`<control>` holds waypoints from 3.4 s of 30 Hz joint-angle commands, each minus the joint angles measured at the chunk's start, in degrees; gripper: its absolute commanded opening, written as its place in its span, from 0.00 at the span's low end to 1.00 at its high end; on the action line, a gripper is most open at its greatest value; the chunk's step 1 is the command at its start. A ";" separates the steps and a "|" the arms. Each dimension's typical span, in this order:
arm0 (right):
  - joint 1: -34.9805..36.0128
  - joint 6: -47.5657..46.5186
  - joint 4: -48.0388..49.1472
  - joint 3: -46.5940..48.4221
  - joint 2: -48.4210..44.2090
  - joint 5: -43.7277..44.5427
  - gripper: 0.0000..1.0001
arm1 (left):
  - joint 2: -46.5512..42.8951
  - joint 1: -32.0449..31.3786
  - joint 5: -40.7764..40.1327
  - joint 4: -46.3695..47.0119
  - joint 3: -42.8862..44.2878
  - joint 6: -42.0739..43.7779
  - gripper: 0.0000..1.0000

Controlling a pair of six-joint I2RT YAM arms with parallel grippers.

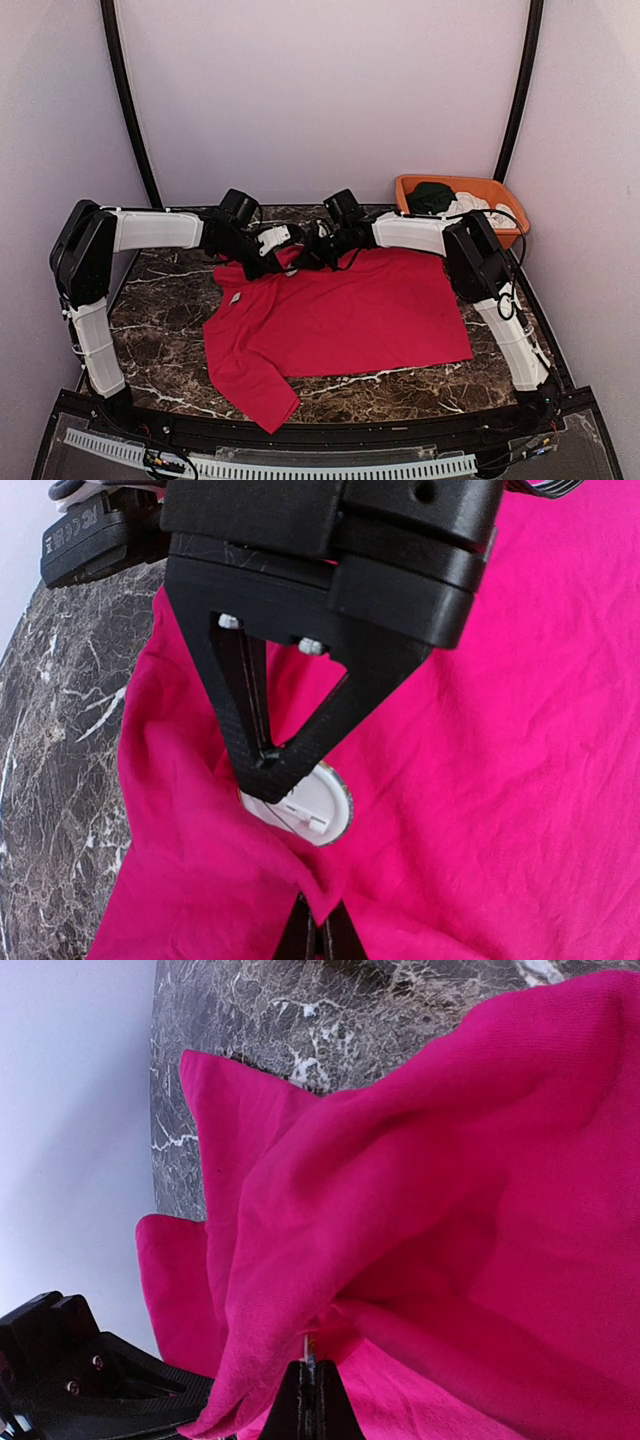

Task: Pin the brooch onto the clothing
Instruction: Cross the brooch on the flattened clothing.

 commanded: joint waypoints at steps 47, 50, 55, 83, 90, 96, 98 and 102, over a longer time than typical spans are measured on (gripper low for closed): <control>2.01 -9.45 -10.30 3.91 -3.17 10.99 0.00 | -0.77 -2.19 -2.40 -3.89 0.28 2.53 0.01; 1.96 -9.75 -10.23 2.77 -3.66 11.30 0.00 | -0.94 -2.19 -3.58 -3.34 0.00 2.50 0.01; 2.00 -9.68 -9.97 2.52 -3.41 10.77 0.00 | -1.16 -2.19 -3.45 -2.77 -0.11 2.27 0.01; 3.60 -7.92 -8.50 3.94 -1.02 8.32 0.00 | -0.99 -2.45 -2.42 -2.59 -0.02 1.96 0.01; 3.43 -6.35 -7.09 4.25 -1.24 7.08 0.00 | -0.99 -2.68 -2.24 -3.12 -0.02 2.42 0.01; 3.43 -5.75 -6.74 5.03 -0.60 5.78 0.00 | -1.00 -2.81 -2.24 -3.15 0.05 2.45 0.01; 3.43 -5.33 -5.92 4.46 -0.68 4.91 0.00 | -1.00 -2.87 -2.07 -3.19 0.06 2.52 0.01; 3.12 -3.73 -3.90 3.47 -0.42 2.84 0.00 | -0.93 -2.85 -2.00 -3.38 0.14 2.62 0.01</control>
